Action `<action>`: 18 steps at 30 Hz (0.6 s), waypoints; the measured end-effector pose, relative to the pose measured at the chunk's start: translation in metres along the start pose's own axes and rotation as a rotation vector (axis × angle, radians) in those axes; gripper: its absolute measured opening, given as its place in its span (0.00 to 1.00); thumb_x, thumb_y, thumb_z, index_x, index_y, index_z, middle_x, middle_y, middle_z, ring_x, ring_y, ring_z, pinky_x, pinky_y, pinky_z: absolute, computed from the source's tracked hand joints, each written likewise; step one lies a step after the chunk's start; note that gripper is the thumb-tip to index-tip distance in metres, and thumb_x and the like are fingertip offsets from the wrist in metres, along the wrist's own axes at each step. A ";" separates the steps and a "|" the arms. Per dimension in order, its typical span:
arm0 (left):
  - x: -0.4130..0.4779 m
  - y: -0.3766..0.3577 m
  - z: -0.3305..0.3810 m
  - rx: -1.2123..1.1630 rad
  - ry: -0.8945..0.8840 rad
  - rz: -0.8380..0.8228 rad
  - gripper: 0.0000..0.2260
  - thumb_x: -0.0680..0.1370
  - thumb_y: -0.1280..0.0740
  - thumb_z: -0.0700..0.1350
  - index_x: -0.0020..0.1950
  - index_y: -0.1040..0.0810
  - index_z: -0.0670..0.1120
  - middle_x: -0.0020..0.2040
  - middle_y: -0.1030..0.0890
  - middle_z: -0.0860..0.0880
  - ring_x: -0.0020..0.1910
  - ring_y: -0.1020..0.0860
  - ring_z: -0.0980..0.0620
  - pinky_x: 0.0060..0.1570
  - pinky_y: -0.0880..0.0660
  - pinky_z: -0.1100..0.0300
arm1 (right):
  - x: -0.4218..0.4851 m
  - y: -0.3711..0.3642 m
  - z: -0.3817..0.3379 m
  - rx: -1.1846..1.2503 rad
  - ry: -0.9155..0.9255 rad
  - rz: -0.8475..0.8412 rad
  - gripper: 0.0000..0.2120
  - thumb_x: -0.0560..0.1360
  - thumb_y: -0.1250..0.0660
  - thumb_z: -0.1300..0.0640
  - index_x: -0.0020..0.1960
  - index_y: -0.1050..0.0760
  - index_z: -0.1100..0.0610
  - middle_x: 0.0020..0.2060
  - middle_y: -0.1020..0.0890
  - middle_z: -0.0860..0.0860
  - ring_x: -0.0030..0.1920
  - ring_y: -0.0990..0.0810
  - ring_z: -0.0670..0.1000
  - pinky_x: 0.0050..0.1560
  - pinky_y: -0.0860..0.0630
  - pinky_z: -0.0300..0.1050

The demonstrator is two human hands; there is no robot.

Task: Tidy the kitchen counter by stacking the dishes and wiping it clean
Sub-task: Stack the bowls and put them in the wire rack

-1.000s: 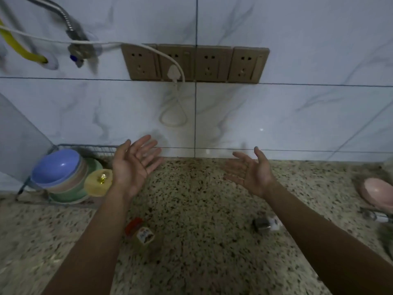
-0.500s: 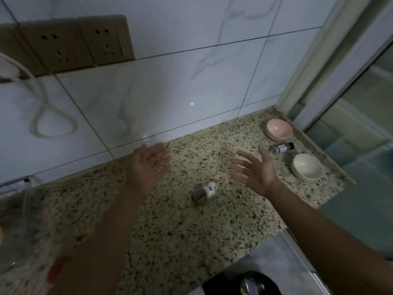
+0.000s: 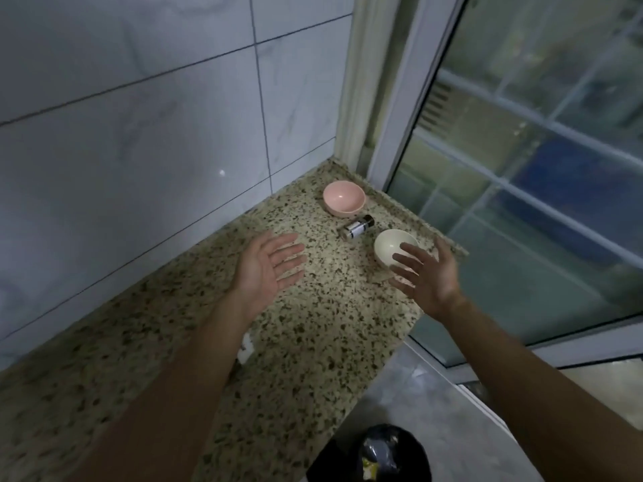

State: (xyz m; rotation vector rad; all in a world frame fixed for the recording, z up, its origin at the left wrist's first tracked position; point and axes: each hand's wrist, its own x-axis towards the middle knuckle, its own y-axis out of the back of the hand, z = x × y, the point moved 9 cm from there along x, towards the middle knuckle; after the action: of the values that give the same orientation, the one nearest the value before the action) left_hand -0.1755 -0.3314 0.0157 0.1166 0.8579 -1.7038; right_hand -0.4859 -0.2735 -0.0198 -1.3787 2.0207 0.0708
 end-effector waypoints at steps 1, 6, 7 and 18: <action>0.016 -0.017 -0.008 0.025 0.026 -0.016 0.26 0.83 0.42 0.61 0.67 0.20 0.44 0.62 0.16 0.43 0.64 0.19 0.43 0.66 0.24 0.41 | 0.004 0.016 -0.009 0.020 0.013 0.021 0.37 0.75 0.43 0.27 0.67 0.21 0.55 0.66 0.20 0.58 0.67 0.22 0.61 0.69 0.28 0.65; 0.071 -0.066 -0.044 0.147 0.127 -0.005 0.22 0.84 0.43 0.57 0.66 0.21 0.44 0.62 0.16 0.43 0.62 0.19 0.44 0.67 0.25 0.41 | 0.021 0.069 -0.033 0.051 0.038 0.086 0.39 0.75 0.44 0.27 0.68 0.22 0.58 0.58 0.20 0.58 0.58 0.21 0.59 0.57 0.23 0.56; 0.081 -0.074 -0.052 0.161 0.145 0.005 0.21 0.85 0.43 0.56 0.66 0.22 0.43 0.63 0.17 0.42 0.62 0.19 0.45 0.66 0.24 0.42 | 0.026 0.077 -0.035 0.052 0.037 0.100 0.39 0.76 0.45 0.28 0.66 0.22 0.60 0.55 0.20 0.58 0.55 0.21 0.59 0.57 0.24 0.56; 0.159 -0.123 -0.105 0.236 0.257 0.037 0.30 0.81 0.41 0.66 0.73 0.26 0.47 0.72 0.27 0.42 0.69 0.28 0.39 0.65 0.26 0.35 | 0.074 0.093 -0.015 0.124 -0.096 0.082 0.39 0.77 0.48 0.26 0.70 0.25 0.56 0.66 0.23 0.57 0.67 0.25 0.60 0.64 0.23 0.63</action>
State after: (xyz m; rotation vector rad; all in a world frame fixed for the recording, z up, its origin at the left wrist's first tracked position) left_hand -0.3720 -0.3889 -0.0806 0.5169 0.8317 -1.7745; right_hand -0.5869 -0.2985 -0.0793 -1.1928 1.9669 0.0462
